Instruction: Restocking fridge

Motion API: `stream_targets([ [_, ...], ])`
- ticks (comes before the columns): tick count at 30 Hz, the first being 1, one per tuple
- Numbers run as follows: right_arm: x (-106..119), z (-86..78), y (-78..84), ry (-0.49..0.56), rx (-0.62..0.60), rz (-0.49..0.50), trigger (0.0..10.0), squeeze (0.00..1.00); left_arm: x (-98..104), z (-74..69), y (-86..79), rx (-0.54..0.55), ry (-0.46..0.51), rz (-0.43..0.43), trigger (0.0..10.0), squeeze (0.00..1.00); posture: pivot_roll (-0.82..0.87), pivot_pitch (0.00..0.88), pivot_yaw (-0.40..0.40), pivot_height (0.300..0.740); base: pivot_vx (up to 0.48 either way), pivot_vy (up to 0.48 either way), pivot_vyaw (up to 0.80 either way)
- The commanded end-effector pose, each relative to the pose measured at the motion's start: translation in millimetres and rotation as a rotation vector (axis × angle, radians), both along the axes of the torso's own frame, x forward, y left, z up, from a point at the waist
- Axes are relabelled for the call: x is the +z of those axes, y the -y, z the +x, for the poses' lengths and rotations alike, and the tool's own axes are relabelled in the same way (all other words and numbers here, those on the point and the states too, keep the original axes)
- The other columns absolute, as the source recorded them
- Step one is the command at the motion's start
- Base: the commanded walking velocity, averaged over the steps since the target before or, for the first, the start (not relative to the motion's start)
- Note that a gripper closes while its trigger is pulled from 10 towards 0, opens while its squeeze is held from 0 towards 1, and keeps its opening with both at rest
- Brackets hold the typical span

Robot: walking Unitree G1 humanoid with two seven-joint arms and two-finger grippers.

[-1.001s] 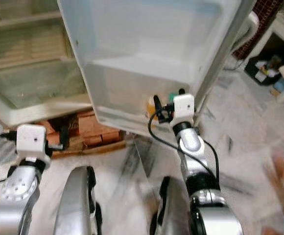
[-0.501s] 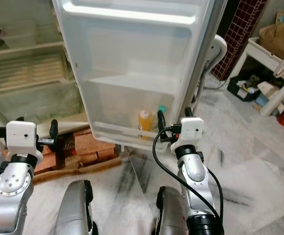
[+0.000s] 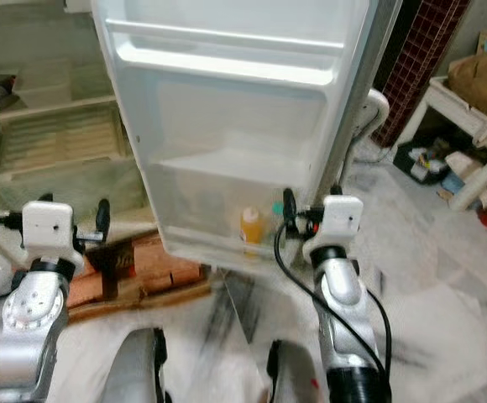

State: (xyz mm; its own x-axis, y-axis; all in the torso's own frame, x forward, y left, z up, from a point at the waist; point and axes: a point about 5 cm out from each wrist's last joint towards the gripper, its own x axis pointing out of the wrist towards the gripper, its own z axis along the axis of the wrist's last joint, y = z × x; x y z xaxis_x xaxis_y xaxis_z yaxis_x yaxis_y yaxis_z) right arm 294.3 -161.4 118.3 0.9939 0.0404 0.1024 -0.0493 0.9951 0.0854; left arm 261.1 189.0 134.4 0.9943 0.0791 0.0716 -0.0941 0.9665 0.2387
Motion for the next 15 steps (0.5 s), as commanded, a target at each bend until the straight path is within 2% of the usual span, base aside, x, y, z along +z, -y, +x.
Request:
stream_targets([
  [1,9,3.4,0.3,0.024,-0.004,0.014,10.0,0.0,1,3.4,3.6,-0.002,0.007,0.006,10.0,0.0,0.07,0.0,-0.032,0.694,0.0,0.0,0.0],
  [8,20,8.5,1.0,0.038,0.002,0.016,10.0,0.0,4,9.2,8.8,-0.002,0.02,0.005,10.0,0.0,0.04,0.007,-0.036,0.739,0.0,0.0,0.0],
  [15,17,7.3,2.3,0.026,-0.001,0.02,10.0,0.0,2,10.1,9.2,0.003,0.015,0.004,10.0,0.0,0.03,0.018,-0.033,0.74,0.0,0.0,0.0],
])
